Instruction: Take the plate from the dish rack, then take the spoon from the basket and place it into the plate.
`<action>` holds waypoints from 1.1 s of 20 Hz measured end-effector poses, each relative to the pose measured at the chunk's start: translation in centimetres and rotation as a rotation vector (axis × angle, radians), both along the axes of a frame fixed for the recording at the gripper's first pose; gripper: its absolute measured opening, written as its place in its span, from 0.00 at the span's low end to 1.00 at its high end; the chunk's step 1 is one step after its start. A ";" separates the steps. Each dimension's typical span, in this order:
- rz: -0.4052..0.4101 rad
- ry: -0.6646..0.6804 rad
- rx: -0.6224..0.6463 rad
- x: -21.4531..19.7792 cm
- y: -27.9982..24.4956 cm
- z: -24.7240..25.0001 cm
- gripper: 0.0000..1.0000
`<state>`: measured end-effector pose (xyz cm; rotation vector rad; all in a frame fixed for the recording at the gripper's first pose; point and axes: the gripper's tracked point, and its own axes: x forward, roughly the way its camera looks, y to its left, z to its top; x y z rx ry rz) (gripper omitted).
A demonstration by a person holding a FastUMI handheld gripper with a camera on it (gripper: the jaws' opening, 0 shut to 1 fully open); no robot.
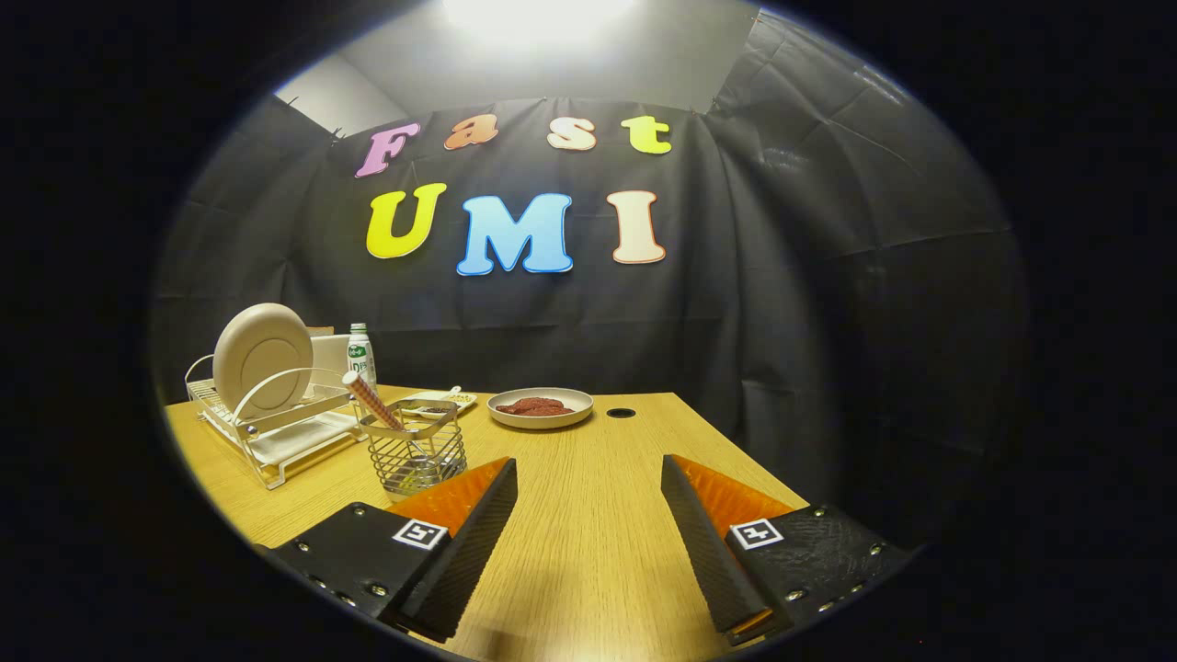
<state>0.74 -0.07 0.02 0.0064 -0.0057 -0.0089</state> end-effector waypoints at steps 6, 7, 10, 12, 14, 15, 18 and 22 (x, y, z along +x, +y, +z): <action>-0.028 -0.057 0.022 5.9 -1.1 2.8 0.96; -0.039 -0.068 0.027 6.7 -1.4 3.5 0.96; -0.081 -0.085 0.016 7.4 -2.8 6.7 0.96; -0.125 -0.084 -0.020 6.6 -3.7 9.1 0.96; -0.166 -0.086 -0.039 5.0 -4.2 11.8 0.96; -0.184 -0.094 -0.033 4.1 -4.1 13.3 0.96; -0.247 -0.098 -0.003 1.8 -3.5 16.1 0.96; -0.278 -0.081 0.004 -0.6 -0.2 19.0 0.96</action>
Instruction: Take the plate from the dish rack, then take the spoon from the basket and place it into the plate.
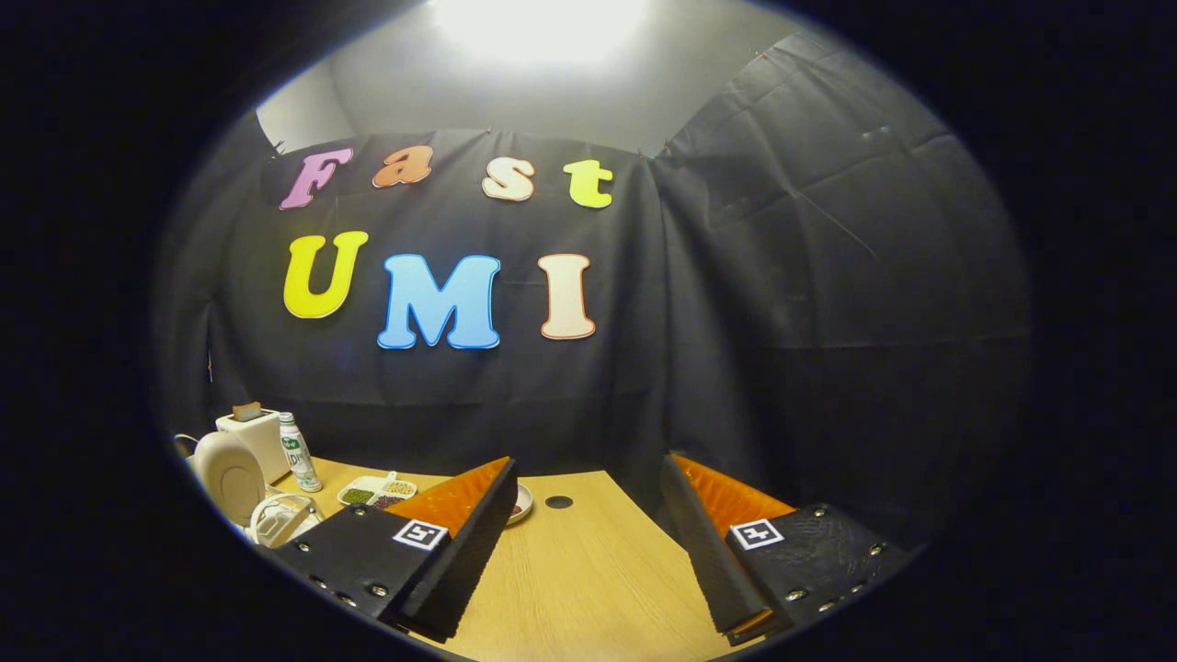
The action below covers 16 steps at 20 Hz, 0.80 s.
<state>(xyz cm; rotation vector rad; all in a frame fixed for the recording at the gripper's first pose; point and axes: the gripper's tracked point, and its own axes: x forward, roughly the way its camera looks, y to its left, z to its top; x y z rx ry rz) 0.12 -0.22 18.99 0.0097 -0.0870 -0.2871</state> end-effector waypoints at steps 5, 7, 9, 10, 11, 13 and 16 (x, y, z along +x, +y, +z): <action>0.047 0.015 0.016 -0.6 7.5 2.2 0.96; 0.075 0.021 0.029 -0.4 10.9 2.7 0.96; 0.107 0.028 0.041 -0.2 14.5 3.0 0.96; 0.124 0.035 0.046 0.0 16.2 3.1 0.96; 0.143 0.046 0.047 0.2 18.0 3.0 0.96; 0.184 0.080 0.049 0.7 21.5 2.5 0.96; 0.254 0.126 0.067 1.3 26.7 1.7 0.96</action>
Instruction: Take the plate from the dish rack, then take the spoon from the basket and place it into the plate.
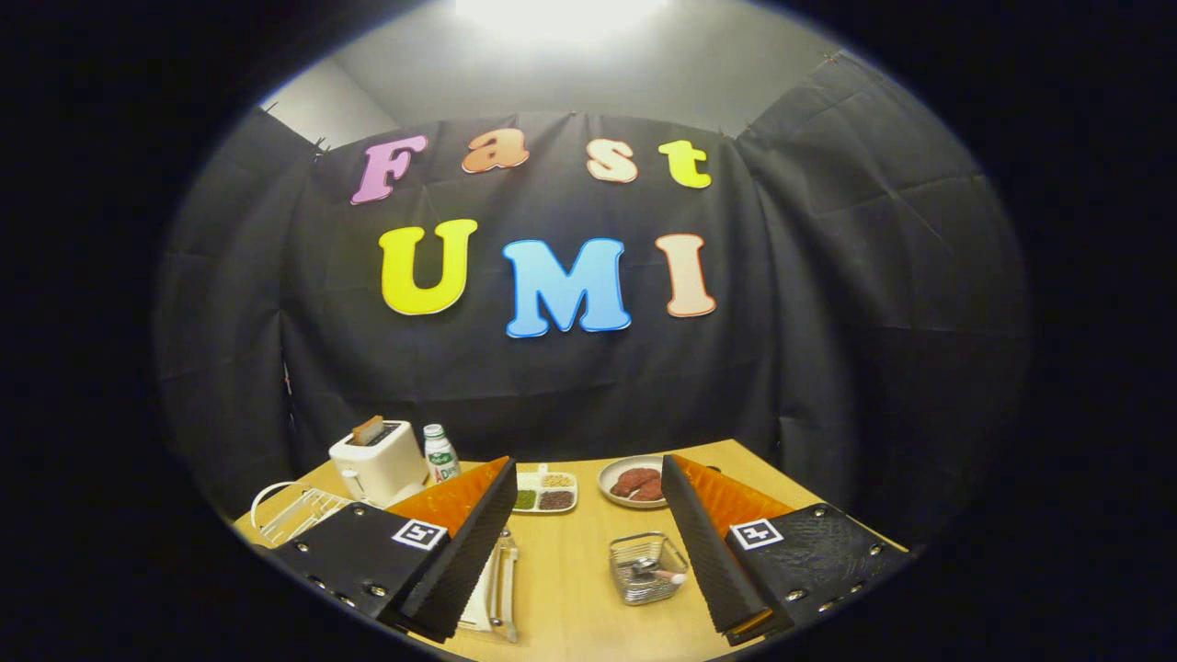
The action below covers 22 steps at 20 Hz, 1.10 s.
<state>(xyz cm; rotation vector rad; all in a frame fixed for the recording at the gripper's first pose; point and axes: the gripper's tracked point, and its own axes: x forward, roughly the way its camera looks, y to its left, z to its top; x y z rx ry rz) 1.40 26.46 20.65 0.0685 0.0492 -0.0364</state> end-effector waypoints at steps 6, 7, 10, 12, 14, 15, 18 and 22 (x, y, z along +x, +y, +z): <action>0.102 0.077 0.078 1.9 8.2 -2.3 0.97; 0.113 0.104 0.091 2.2 9.3 -3.1 0.96; 0.122 0.192 0.129 3.5 11.7 -5.6 0.97; 0.100 0.245 0.139 4.4 12.5 -7.3 0.91; 0.096 0.280 0.164 5.3 13.4 -8.5 0.91; 0.101 0.291 0.173 5.6 14.0 -9.0 0.91; 0.100 0.345 0.175 6.7 14.9 -10.6 0.76; 0.101 0.411 0.177 7.5 15.8 -12.4 0.59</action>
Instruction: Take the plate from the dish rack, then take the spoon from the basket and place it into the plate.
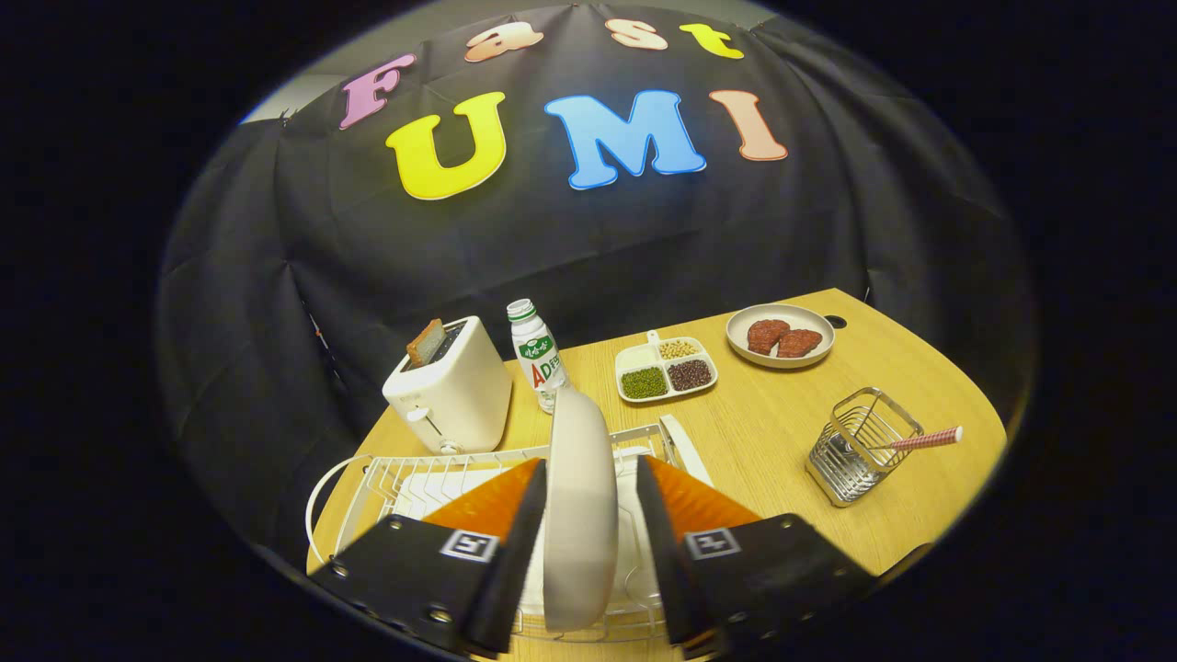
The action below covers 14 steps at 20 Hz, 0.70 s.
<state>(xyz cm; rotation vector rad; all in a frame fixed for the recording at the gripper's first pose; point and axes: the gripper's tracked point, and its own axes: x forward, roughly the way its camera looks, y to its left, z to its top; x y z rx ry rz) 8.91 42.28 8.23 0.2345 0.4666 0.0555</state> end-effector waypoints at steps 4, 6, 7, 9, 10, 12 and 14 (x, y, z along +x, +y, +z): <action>-0.023 0.052 -0.044 0.4 -0.5 -0.6 0.36; -0.043 0.070 -0.084 0.2 -0.7 -0.4 0.34; -0.059 0.083 -0.117 0.3 -0.8 -0.6 0.32; -0.094 0.102 -0.185 0.1 -1.4 -0.5 0.29; -0.105 0.110 -0.210 0.4 -1.7 -0.4 0.29; -0.127 0.111 -0.247 0.3 -1.7 0.2 0.26; -0.140 0.094 -0.305 0.4 -1.6 1.4 0.25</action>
